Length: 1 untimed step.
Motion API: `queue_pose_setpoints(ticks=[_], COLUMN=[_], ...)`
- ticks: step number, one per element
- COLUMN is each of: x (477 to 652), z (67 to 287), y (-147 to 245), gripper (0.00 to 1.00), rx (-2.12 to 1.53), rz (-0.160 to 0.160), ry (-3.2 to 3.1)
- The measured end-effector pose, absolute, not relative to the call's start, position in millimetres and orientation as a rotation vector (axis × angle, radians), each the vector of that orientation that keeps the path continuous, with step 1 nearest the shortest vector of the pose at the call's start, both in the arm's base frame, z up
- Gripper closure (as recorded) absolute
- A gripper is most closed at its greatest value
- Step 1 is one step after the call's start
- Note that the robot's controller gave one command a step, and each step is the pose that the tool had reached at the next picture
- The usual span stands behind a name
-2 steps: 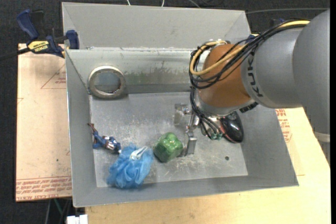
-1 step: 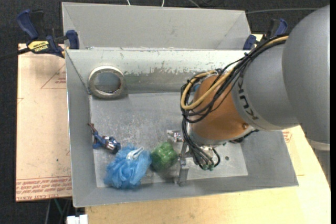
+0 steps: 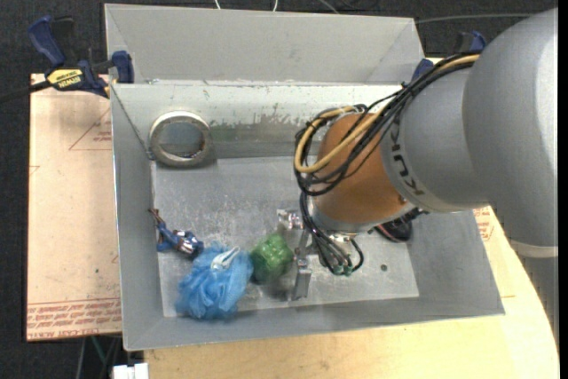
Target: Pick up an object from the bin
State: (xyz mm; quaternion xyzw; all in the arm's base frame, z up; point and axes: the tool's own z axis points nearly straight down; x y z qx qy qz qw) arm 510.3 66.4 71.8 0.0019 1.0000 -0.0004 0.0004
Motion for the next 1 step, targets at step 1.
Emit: queue_pose_setpoints(ticks=[1], x=[551.6], z=[70.7], y=[27.5], gripper=[0.0], rx=[-0.442], rz=[0.003], ry=[3.106])
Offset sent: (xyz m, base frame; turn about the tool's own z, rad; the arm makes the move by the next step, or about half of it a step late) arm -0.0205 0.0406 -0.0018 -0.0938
